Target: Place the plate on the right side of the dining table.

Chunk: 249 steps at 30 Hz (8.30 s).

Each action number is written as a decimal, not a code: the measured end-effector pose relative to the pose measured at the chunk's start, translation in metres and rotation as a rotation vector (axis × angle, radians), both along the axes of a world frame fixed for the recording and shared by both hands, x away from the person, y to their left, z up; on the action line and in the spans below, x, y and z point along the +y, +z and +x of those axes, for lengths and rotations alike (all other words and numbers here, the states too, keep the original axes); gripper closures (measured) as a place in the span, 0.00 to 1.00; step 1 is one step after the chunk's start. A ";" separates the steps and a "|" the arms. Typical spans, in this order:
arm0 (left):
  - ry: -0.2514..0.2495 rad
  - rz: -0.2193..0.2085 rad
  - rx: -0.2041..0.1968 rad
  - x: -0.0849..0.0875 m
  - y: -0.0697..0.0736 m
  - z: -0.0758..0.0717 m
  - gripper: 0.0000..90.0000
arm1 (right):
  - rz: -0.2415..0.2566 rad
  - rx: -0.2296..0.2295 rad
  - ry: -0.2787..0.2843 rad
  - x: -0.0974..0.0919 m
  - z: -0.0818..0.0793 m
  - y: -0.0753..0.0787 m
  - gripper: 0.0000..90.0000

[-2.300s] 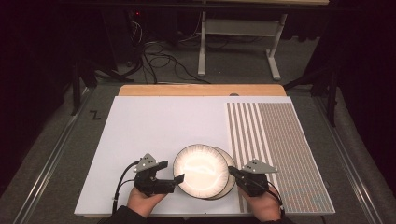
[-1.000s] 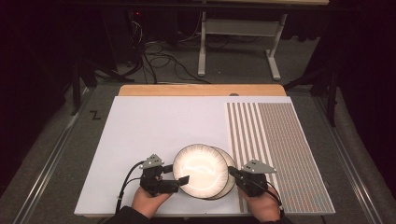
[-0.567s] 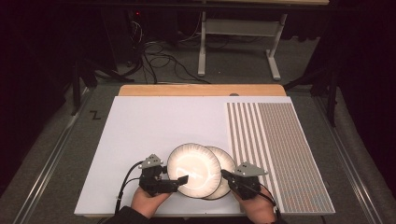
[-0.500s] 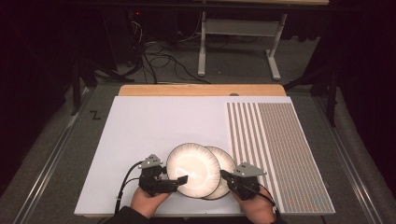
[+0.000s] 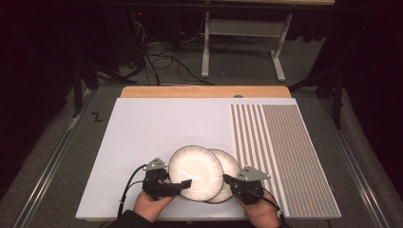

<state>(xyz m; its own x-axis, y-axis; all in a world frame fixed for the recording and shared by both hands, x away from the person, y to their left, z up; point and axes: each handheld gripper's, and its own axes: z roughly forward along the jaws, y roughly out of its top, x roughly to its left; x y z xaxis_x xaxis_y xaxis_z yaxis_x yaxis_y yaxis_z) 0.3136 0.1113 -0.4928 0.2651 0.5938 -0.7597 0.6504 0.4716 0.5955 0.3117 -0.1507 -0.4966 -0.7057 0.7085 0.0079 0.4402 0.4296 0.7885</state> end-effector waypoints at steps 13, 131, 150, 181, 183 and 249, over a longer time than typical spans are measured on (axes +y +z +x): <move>0.021 0.004 0.003 0.001 0.004 0.001 0.46 | -0.002 0.001 0.004 0.001 0.000 0.000 1.00; 0.055 0.001 -0.276 0.003 0.024 -0.017 0.80 | 0.168 -0.155 -0.068 -0.071 -0.025 0.045 0.01; 0.048 0.006 -0.284 0.003 0.024 -0.017 0.79 | 0.147 -0.117 -0.048 -0.036 -0.002 0.044 0.04; 0.038 -0.004 -0.304 0.002 0.024 -0.018 0.80 | 0.188 0.011 -0.005 0.004 0.030 0.023 0.33; 0.036 -0.004 -0.308 0.002 0.024 -0.018 0.80 | 0.193 0.017 0.000 0.005 0.031 0.021 0.35; 0.050 -0.024 -0.300 -0.019 0.036 -0.012 0.77 | 0.281 -0.056 0.023 -0.025 0.012 0.044 0.86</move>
